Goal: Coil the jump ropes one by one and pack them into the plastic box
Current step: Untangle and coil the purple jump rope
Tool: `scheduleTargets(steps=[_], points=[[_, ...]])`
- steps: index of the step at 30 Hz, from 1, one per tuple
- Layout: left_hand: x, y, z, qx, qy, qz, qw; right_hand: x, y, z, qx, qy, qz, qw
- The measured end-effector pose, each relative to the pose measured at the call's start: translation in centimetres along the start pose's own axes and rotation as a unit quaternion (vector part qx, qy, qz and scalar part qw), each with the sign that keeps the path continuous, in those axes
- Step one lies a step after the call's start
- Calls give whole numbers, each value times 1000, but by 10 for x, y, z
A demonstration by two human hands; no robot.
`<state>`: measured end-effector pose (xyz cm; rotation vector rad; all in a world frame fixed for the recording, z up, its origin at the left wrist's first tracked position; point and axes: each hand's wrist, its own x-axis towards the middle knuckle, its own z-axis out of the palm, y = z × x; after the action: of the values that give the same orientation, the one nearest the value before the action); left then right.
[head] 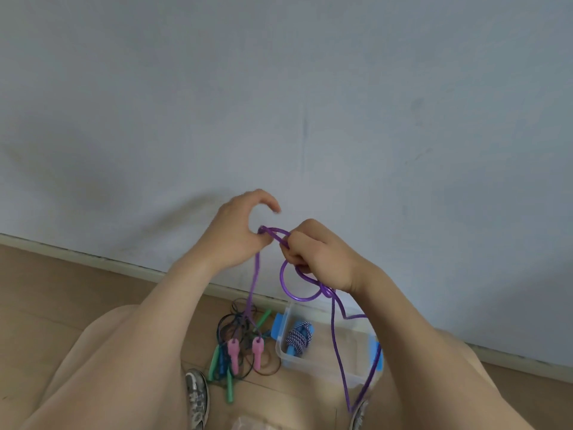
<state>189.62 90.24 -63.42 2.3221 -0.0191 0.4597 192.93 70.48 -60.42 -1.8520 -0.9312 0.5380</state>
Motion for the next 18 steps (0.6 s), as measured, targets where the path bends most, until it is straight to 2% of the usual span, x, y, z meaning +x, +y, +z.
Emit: scheduleTargets(steps=[4, 6, 8, 12, 15, 18], points=[[-2, 16, -3, -172, -151, -55, 972, 2, 8, -9, -32, 73, 26, 996], [-4, 17, -8, -166, -183, -71, 966, 2, 10, -14, -28, 101, 39, 994], [-4, 19, -11, -157, -197, -75, 965, 3, 10, -18, 32, 108, 51, 992], [-6, 23, -13, -77, -155, -81, 982, 3, 10, -24, 58, 140, 36, 988], [-5, 20, -15, -59, -115, -76, 989, 4, 16, -28, 31, 222, 25, 974], [-5, 15, -12, -17, -66, -78, 995, 8, 27, -31, -7, 283, 54, 958]])
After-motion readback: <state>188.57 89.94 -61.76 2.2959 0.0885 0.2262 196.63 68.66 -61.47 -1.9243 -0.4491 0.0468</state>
